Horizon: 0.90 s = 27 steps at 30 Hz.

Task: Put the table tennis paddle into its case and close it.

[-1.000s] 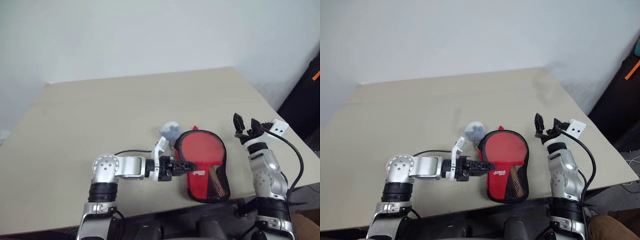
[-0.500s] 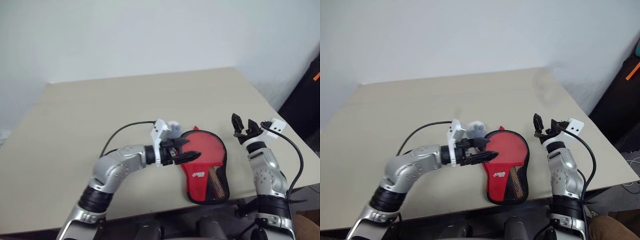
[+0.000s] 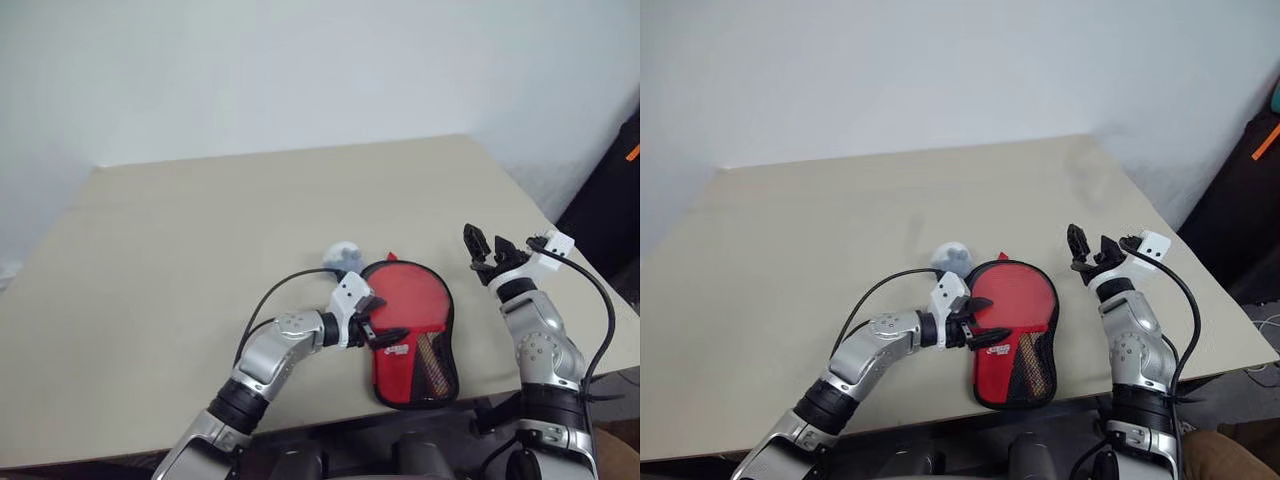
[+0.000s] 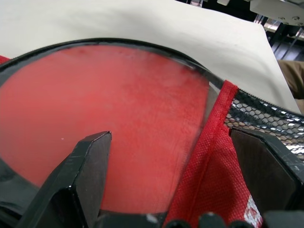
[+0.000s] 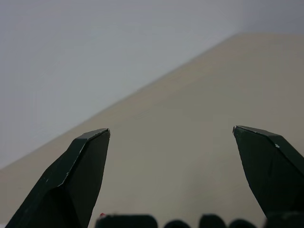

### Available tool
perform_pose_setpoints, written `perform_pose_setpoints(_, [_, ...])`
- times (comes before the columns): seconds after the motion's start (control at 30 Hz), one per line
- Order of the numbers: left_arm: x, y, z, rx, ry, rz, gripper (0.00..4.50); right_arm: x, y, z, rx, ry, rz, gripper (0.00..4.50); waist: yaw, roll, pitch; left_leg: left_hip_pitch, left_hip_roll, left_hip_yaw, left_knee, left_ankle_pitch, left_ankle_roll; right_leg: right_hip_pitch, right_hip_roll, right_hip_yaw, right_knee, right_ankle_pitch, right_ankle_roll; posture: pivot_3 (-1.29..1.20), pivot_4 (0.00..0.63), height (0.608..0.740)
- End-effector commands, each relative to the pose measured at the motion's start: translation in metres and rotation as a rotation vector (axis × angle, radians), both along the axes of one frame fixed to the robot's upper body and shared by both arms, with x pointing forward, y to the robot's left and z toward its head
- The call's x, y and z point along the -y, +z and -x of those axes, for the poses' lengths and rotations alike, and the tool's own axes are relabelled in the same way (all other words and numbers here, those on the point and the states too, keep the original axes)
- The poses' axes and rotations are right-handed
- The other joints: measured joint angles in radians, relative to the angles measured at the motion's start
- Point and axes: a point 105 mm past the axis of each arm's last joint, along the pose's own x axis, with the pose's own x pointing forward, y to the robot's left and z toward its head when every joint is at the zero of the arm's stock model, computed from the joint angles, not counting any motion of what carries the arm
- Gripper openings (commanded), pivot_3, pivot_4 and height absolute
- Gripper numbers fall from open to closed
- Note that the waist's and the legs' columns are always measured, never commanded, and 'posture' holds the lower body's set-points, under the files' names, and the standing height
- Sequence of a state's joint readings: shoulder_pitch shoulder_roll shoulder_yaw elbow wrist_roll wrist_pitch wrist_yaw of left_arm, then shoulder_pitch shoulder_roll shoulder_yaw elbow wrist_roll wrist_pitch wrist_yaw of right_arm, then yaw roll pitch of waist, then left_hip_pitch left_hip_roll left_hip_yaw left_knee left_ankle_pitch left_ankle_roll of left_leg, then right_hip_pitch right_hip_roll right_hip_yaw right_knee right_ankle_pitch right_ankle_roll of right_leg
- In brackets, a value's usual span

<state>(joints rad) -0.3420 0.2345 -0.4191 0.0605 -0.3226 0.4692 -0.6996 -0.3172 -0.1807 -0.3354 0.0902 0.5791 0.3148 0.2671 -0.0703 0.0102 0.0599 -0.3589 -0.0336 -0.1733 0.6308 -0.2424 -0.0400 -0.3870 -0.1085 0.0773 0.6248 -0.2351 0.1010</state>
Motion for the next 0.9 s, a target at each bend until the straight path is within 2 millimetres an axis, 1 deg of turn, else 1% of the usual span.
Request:
perform_pose_setpoints(0.03, [-0.004, -0.011, 0.000, -0.048, 0.025, -0.030, 4.20, -0.006, 0.029, -0.008, 0.084, 0.042, 0.001, 4.50, 0.000, 0.000, 0.000, 0.000, 0.000, 0.000, 0.000, 0.000, 0.000, 0.000, 0.000, 0.000, 0.000, 0.000, 0.000, 0.00, 0.000, 0.740])
perform_pose_setpoints(0.07, [-0.004, -0.012, 0.000, -0.061, 0.030, -0.026, 4.20, -0.007, 0.031, -0.009, 0.088, 0.044, 0.000, 4.50, 0.000, 0.001, 0.000, 0.000, 0.000, 0.000, 0.000, 0.000, 0.000, 0.000, 0.000, 0.000, 0.000, 0.000, 0.000, 0.00, 0.000, 0.740])
perform_pose_setpoints(0.2, [-0.005, -0.029, 0.008, -0.185, 0.008, -0.084, 4.20, -0.008, 0.034, -0.012, 0.086, 0.055, -0.003, 4.50, 0.000, 0.001, -0.004, 0.001, 0.000, -0.001, 0.000, 0.000, 0.000, 0.001, 0.000, 0.000, 0.000, 0.000, 0.000, 0.00, 0.000, 0.740])
perform_pose_setpoints(0.27, [-0.006, -0.034, 0.011, -0.209, 0.001, -0.114, 4.20, -0.009, 0.035, -0.013, 0.084, 0.060, -0.010, 4.50, 0.000, 0.002, -0.005, 0.003, 0.000, -0.001, 0.000, 0.000, 0.000, 0.003, 0.000, -0.001, -0.001, 0.000, 0.000, 0.00, 0.000, 0.740])
perform_pose_setpoints(0.37, [-0.008, -0.036, 0.012, -0.211, 0.000, -0.134, 4.20, -0.015, 0.038, -0.013, 0.091, 0.099, -0.025, 4.50, 0.000, 0.003, -0.006, 0.006, 0.000, -0.001, 0.000, -0.001, 0.001, 0.006, 0.000, 0.000, -0.001, 0.000, 0.000, 0.00, 0.000, 0.740])
perform_pose_setpoints(0.4, [-0.010, -0.038, 0.012, -0.209, 0.002, -0.146, 4.20, -0.027, 0.044, -0.012, 0.112, 0.168, -0.018, 4.50, 0.000, 0.003, -0.006, 0.007, 0.000, -0.001, -0.001, -0.001, 0.001, 0.006, 0.000, 0.000, -0.001, 0.000, 0.000, 0.00, 0.000, 0.740])
perform_pose_setpoints(0.5, [-0.012, -0.039, 0.011, -0.202, 0.004, -0.163, 4.20, -0.052, 0.051, -0.011, 0.137, 0.325, -0.007, 4.50, -0.001, 0.003, -0.006, 0.012, 0.000, -0.001, -0.001, -0.001, 0.001, 0.011, 0.000, 0.000, -0.002, -0.001, 0.001, 0.00, 0.000, 0.740])
perform_pose_setpoints(0.53, [-0.012, -0.039, 0.011, -0.200, 0.003, -0.165, 4.20, -0.068, 0.047, -0.016, 0.102, 0.397, 0.043, 4.50, -0.003, 0.003, -0.006, 0.013, 0.000, 0.000, -0.001, -0.001, 0.002, 0.012, 0.000, 0.000, -0.002, -0.001, 0.001, 0.00, 0.000, 0.740])
perform_pose_setpoints(0.6, [-0.011, -0.040, 0.010, -0.204, -0.001, -0.167, 4.20, -0.099, 0.030, -0.032, -0.015, 0.521, 0.144, 4.50, -0.008, 0.004, -0.006, 0.016, 0.000, 0.001, -0.002, -0.001, 0.002, 0.014, 0.000, 0.001, -0.001, -0.001, 0.001, 0.00, 0.000, 0.740])
perform_pose_setpoints(0.63, [-0.011, -0.040, 0.011, -0.207, -0.004, -0.167, 4.20, -0.109, 0.024, -0.037, -0.056, 0.557, 0.187, 4.50, -0.008, 0.004, -0.007, 0.018, 0.000, 0.001, -0.002, -0.001, 0.002, 0.015, 0.001, 0.002, -0.001, -0.001, 0.001, 0.00, 0.000, 0.740])
perform_pose_setpoints(0.67, [-0.011, -0.041, 0.010, -0.209, -0.005, -0.167, 4.20, -0.113, 0.022, -0.040, -0.076, 0.573, 0.207, 4.50, -0.008, 0.005, -0.008, 0.018, 0.000, 0.001, -0.002, -0.001, 0.002, 0.015, 0.001, 0.001, -0.001, -0.001, 0.001, 0.00, 0.000, 0.740])
perform_pose_setpoints(0.7, [-0.010, -0.041, 0.011, -0.209, -0.008, -0.168, 4.20, -0.122, 0.023, -0.044, -0.073, 0.601, 0.240, 4.50, -0.006, 0.004, -0.008, 0.018, 0.001, 0.000, -0.002, -0.001, 0.002, 0.015, 0.001, 0.001, -0.001, -0.001, 0.001, 0.00, 0.000, 0.740])
perform_pose_setpoints(0.8, [-0.009, -0.041, 0.011, -0.214, -0.015, -0.166, 4.20, -0.155, 0.031, -0.052, -0.099, 0.723, 0.210, 4.50, -0.001, 0.004, -0.009, 0.017, 0.001, -0.001, -0.002, -0.001, 0.002, 0.015, 0.002, 0.001, -0.001, -0.001, 0.001, 0.00, 0.000, 0.740])
perform_pose_setpoints(0.9, [-0.008, -0.042, 0.011, -0.216, -0.011, -0.164, 4.20, -0.170, 0.027, -0.053, -0.123, 0.780, 0.238, 4.50, -0.001, 0.004, -0.009, 0.017, 0.001, -0.001, -0.001, -0.001, 0.002, 0.015, 0.002, 0.001, -0.001, -0.001, 0.001, 0.00, 0.000, 0.740])
